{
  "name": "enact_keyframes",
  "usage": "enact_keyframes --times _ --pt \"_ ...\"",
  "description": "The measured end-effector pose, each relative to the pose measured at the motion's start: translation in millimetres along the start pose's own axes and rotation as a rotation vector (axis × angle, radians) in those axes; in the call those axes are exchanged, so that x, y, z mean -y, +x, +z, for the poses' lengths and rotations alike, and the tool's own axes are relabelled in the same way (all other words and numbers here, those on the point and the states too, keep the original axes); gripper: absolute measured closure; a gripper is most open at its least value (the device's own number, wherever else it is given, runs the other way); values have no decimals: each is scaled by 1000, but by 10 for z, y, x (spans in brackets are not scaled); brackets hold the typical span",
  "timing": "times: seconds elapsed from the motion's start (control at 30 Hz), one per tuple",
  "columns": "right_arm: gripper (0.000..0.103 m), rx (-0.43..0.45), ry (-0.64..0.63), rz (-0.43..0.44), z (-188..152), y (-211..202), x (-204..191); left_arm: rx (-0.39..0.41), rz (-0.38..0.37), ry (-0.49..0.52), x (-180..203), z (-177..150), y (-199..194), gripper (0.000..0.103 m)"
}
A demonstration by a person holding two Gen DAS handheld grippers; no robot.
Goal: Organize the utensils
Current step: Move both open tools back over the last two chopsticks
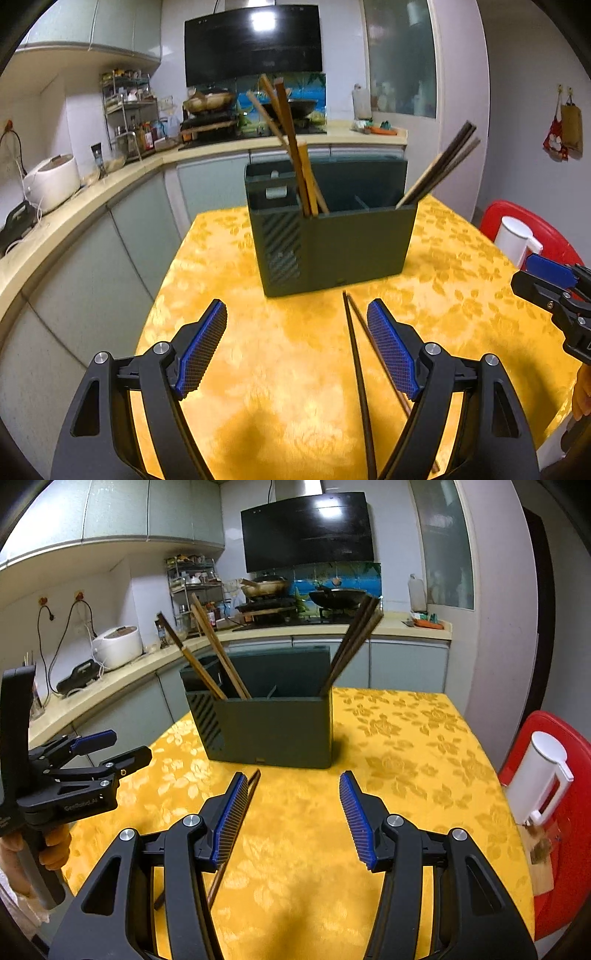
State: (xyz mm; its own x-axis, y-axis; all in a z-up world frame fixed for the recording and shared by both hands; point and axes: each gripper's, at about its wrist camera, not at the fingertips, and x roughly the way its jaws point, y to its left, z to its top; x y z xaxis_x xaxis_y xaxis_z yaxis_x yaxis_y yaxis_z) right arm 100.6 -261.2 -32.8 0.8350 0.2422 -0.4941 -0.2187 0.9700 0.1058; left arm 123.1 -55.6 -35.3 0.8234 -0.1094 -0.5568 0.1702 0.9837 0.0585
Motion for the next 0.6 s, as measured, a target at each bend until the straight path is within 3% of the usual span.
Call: enact_keyframes --times 0.6 --pt "48 -66 -57 -9 -740 -39 -194 -163 0 -44 -137 -914 54 27"
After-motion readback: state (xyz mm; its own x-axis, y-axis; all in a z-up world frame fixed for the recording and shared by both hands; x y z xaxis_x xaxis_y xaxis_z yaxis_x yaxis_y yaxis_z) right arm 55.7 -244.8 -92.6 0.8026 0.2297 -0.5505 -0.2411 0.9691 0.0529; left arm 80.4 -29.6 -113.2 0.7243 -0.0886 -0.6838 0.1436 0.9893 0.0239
